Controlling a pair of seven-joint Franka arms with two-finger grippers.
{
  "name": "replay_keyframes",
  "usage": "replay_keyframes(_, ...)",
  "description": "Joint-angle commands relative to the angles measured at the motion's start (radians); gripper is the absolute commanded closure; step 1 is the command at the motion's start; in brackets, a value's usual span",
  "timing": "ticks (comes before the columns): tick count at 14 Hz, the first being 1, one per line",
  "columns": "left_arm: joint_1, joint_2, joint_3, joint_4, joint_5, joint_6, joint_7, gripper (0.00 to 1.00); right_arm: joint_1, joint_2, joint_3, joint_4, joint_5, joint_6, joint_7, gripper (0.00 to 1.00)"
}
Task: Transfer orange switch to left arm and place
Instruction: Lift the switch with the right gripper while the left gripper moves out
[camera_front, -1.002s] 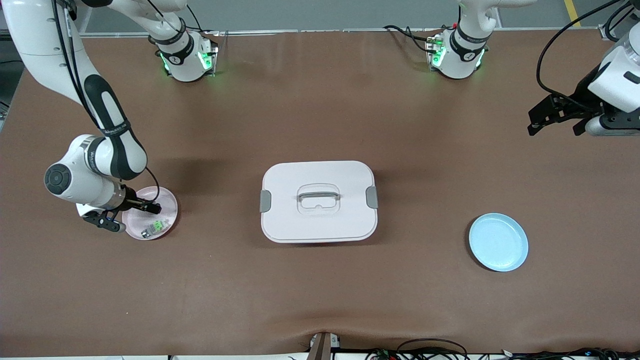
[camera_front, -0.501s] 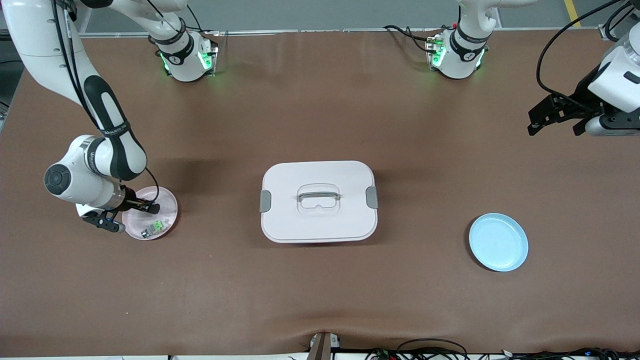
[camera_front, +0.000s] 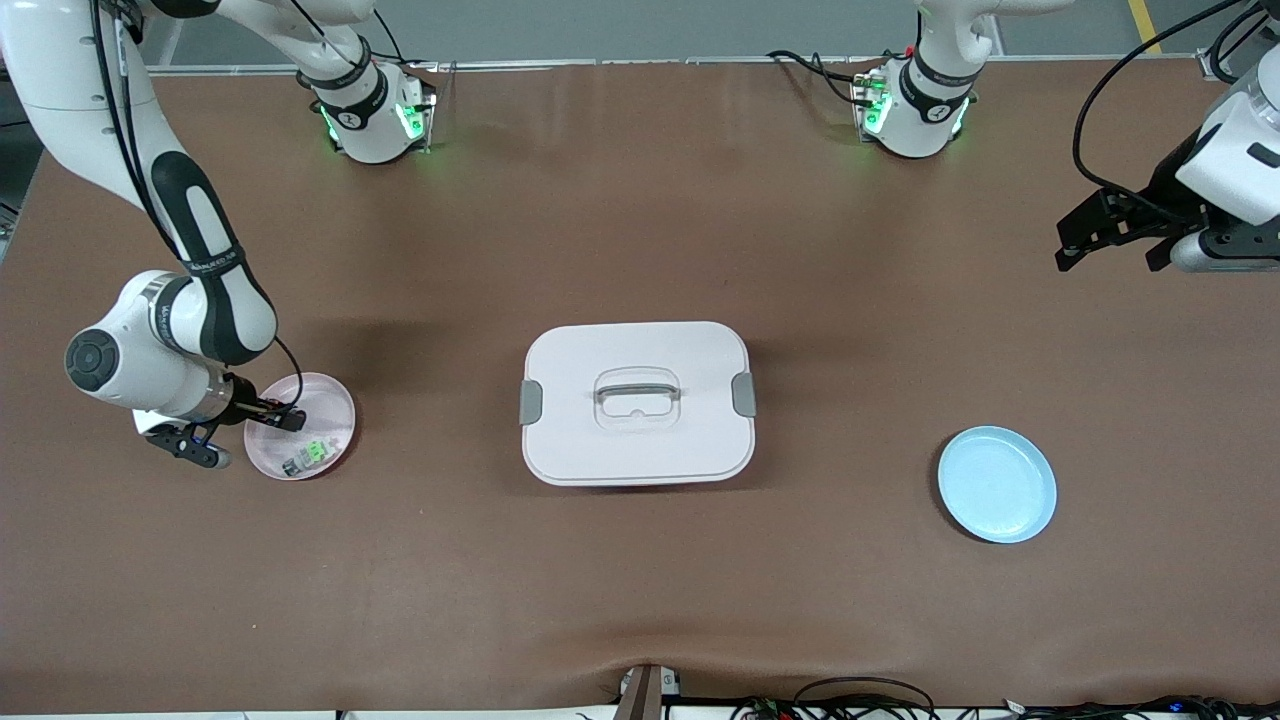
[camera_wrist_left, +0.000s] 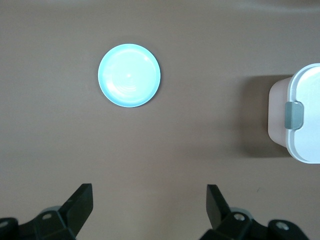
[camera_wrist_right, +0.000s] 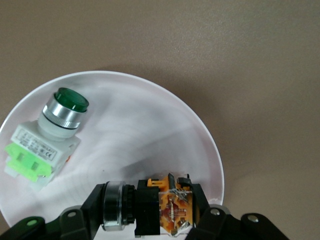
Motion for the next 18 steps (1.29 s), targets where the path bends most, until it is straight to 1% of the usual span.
replay_keyframes(1,-0.004,0.01,0.001,0.025,0.005,-0.022,-0.001,0.0,-0.029,0.003,0.008,0.064,0.002,-0.118,0.05,1.0)
replay_keyframes(3,-0.004,0.01,-0.001,0.025,0.006,-0.022,-0.001,0.0,-0.031,-0.009,0.011,0.089,0.008,-0.22,0.12,1.0)
replay_keyframes(6,-0.004,0.01,0.001,0.025,0.006,-0.022,0.001,0.0,-0.025,-0.063,0.01,0.099,0.112,-0.361,0.192,1.0)
replay_keyframes(8,-0.004,0.01,-0.001,0.025,0.006,-0.022,0.001,0.0,-0.026,-0.121,0.01,0.101,0.195,-0.476,0.276,1.0)
replay_keyframes(10,-0.004,0.01,-0.001,0.025,0.006,-0.022,0.001,0.0,-0.017,-0.179,0.013,0.112,0.231,-0.568,0.39,1.0)
replay_keyframes(12,-0.004,0.01,-0.001,0.025,0.006,-0.022,0.002,0.0,0.015,-0.23,0.014,0.113,0.275,-0.628,0.481,1.0)
replay_keyframes(14,-0.004,0.01,-0.001,0.025,0.006,-0.022,0.002,0.0,0.029,-0.28,0.014,0.113,0.382,-0.676,0.574,1.0)
replay_keyframes(15,-0.004,0.01,-0.001,0.025,0.006,-0.022,0.004,0.0,0.047,-0.306,0.014,0.113,0.416,-0.685,0.617,1.0)
replay_keyframes(17,-0.004,0.01,-0.001,0.025,0.005,-0.022,0.002,0.0,0.111,-0.348,0.014,0.118,0.424,-0.682,0.736,1.0)
replay_keyframes(18,-0.004,0.01,-0.001,0.025,0.006,-0.022,0.002,0.0,0.148,-0.357,0.014,0.138,0.427,-0.682,0.812,1.0)
